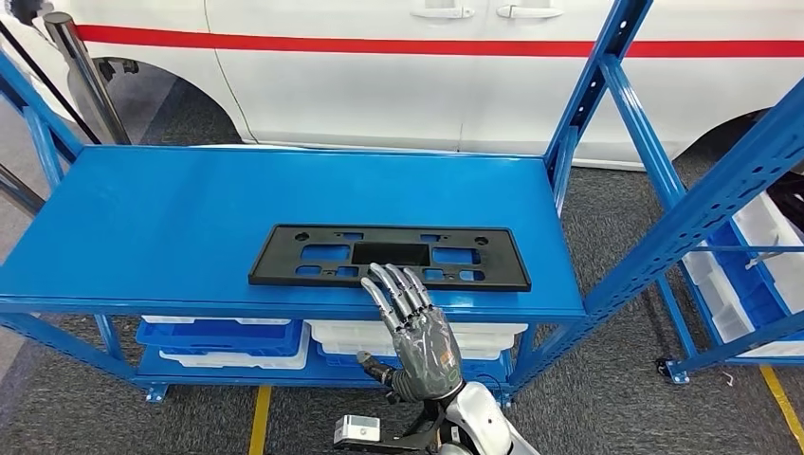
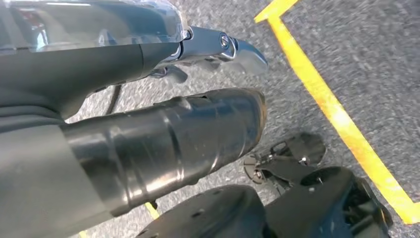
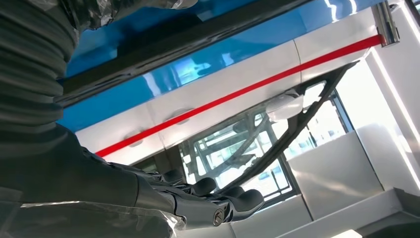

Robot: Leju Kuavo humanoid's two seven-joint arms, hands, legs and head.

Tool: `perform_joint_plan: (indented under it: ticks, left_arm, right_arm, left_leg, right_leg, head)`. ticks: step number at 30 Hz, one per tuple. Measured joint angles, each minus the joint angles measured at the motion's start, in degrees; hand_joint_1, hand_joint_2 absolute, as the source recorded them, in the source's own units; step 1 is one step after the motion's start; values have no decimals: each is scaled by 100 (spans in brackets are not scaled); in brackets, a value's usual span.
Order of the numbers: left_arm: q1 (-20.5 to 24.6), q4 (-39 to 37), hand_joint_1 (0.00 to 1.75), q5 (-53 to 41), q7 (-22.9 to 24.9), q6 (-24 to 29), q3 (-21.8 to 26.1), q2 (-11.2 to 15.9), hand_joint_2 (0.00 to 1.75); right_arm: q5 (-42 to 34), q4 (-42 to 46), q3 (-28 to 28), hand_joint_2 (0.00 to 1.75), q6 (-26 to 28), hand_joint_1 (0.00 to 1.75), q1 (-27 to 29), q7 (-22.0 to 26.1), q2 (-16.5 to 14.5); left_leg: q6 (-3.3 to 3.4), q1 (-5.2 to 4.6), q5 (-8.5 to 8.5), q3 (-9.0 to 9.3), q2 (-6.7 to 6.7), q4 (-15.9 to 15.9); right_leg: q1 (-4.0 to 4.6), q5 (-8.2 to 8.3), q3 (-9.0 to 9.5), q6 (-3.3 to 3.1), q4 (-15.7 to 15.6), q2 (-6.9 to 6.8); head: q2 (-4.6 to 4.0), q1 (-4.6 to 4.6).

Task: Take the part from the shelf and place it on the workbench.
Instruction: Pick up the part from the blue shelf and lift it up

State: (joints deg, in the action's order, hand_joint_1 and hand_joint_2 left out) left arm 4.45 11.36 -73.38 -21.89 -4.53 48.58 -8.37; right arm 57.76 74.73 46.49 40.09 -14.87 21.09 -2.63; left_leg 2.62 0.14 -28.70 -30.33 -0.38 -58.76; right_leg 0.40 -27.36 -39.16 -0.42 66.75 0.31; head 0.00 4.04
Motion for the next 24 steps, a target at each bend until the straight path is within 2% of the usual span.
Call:
perform_joint_plan:
  ticks: [2,4,6,8,10,11,12,13,15,16,17,19,20,23,24]
  left_arm:
    - [0,-7,0,-7,-2,-2,-1,-18,0]
    - [4,-13,0,-5,-2,-1,1,-31,0]
    - [9,-12,0,7,5,2,2,-20,0]
    - [19,-12,0,29,14,4,3,-8,0]
    - [23,-13,0,42,17,5,3,-6,0]
    - [16,-13,0,43,19,5,3,-3,0]
    - [7,-13,0,43,21,5,3,0,0]
    - [-1,-13,0,43,23,5,3,4,0]
    - [-11,-13,0,43,26,5,3,9,0]
    - [-13,-16,0,43,27,4,5,9,0]
    - [-8,-19,0,44,36,7,8,9,0]
    - [-2,-23,0,36,110,56,17,8,0]
    - [-1,-23,0,21,165,107,20,8,0]
    - [0,-23,0,-43,298,304,23,7,0]
    - [7,-23,0,-56,320,357,23,5,0]
  right_arm:
    - [15,2,-7,175,1,0,0,-1,10]
    - [32,10,-14,175,2,0,7,-4,19]
    - [45,25,-19,175,3,0,9,-6,19]
    - [55,32,-20,175,3,0,-7,-7,15]
    - [63,32,-21,175,2,0,-8,-7,15]
    - [69,31,-22,175,2,0,1,-8,15]
    - [74,31,-23,175,2,0,11,-8,16]
    - [79,31,-26,175,2,0,18,-10,16]
    - [93,31,-32,175,2,0,23,-14,16]
    - [106,31,-37,175,2,0,24,-17,17]
    - [126,32,-44,175,2,0,23,-20,17]
    - [179,40,-69,175,3,0,29,-24,18]
    - [206,46,-88,175,4,0,29,-26,18]
    - [269,67,-162,175,5,0,25,-31,23]
    - [284,77,-189,175,5,0,26,-32,25]
  left_leg:
    - [-44,-3,-87,84,-11,12]
    - [-107,-17,-107,149,-15,9]
    - [-159,-22,-108,156,-4,-101]
    - [-210,-7,-245,-52,1,-516]
    - [-268,23,-514,-459,2,-1151]
    - [-301,41,-593,-648,3,-1384]
    - [-335,59,-559,-768,4,-1461]
    - [-370,75,-406,-806,5,-1367]
    - [-433,111,138,-662,2,-759]
    - [-447,111,277,-608,5,-473]
    - [-422,105,375,-572,12,-264]
    - [-321,84,342,-582,24,-139]
    - [-275,87,381,-566,25,-121]
    - [-246,78,376,-552,6,-105]
    - [-233,74,367,-551,0,-104]
  right_leg:
    - [70,294,137,-107,-532,-1]
    - [89,284,214,-167,-693,14]
    - [50,298,360,-198,-823,27]
    - [11,257,499,-236,-901,21]
    - [-1,188,575,-255,-915,14]
    - [-9,147,614,-251,-910,19]
    - [-22,100,665,-239,-901,26]
    - [-38,49,723,-221,-888,34]
    - [-73,-71,850,-164,-853,42]
    - [-78,-121,892,-132,-827,43]
    - [-74,-172,905,-92,-793,45]
    - [-55,-262,903,-39,-741,46]
    - [-45,-288,902,-55,-735,45]
    - [-37,-301,936,-143,-781,39]
    - [-37,-306,950,-141,-801,37]
  head:
    - [0,0]
    - [0,4]
    - [0,10]
    - [0,10]
    - [0,9]
    - [0,9]
    - [0,8]
    - [0,8]
    - [0,10]
    - [0,10]
    - [1,5]
    - [1,-2]
    - [1,-5]
    - [0,-6]
    - [0,-6]
